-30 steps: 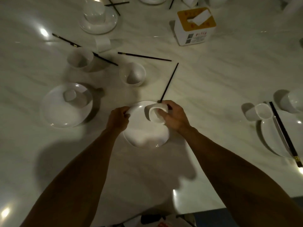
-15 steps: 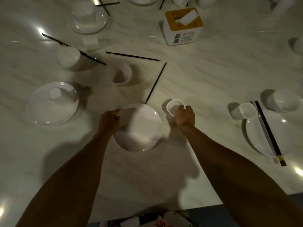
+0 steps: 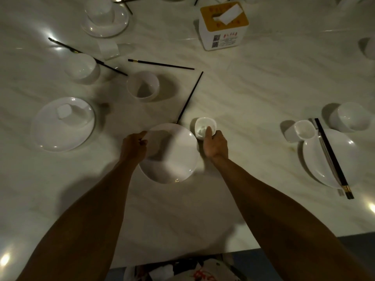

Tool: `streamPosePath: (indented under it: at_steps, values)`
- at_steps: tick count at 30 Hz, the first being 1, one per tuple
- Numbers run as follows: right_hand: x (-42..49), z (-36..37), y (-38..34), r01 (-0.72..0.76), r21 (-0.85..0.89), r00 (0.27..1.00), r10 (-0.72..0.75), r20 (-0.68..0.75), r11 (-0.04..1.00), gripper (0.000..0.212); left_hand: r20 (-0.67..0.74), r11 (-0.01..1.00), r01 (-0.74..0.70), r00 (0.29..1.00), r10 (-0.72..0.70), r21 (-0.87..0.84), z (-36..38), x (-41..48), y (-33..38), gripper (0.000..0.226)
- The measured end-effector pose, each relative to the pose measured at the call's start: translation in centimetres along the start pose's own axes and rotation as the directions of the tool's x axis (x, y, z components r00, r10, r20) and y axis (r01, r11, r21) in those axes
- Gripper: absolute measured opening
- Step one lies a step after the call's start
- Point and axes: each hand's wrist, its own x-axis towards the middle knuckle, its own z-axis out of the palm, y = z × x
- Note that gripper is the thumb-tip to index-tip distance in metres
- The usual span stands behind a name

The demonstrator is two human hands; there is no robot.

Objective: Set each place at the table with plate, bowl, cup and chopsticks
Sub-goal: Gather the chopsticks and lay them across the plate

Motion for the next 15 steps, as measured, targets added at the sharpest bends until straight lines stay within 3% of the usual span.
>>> streamPosePath:
  at_steps: [12,15]
  values:
    - [1.2,0.4,-0.5,0.127,-0.031,0.992,-0.126,0.032,0.991,0.056,0.036,0.998,-0.056,0.998,0.055,0.032,-0.7,1.1,-0.1,0.042]
    - [0.6,-0.2,-1.0,0.244,0.010,0.967,-0.244,0.073,0.970,0.076,0.039,0.995,-0.083,0.996,0.081,0.050,-0.9,1.3,0.0,0.042]
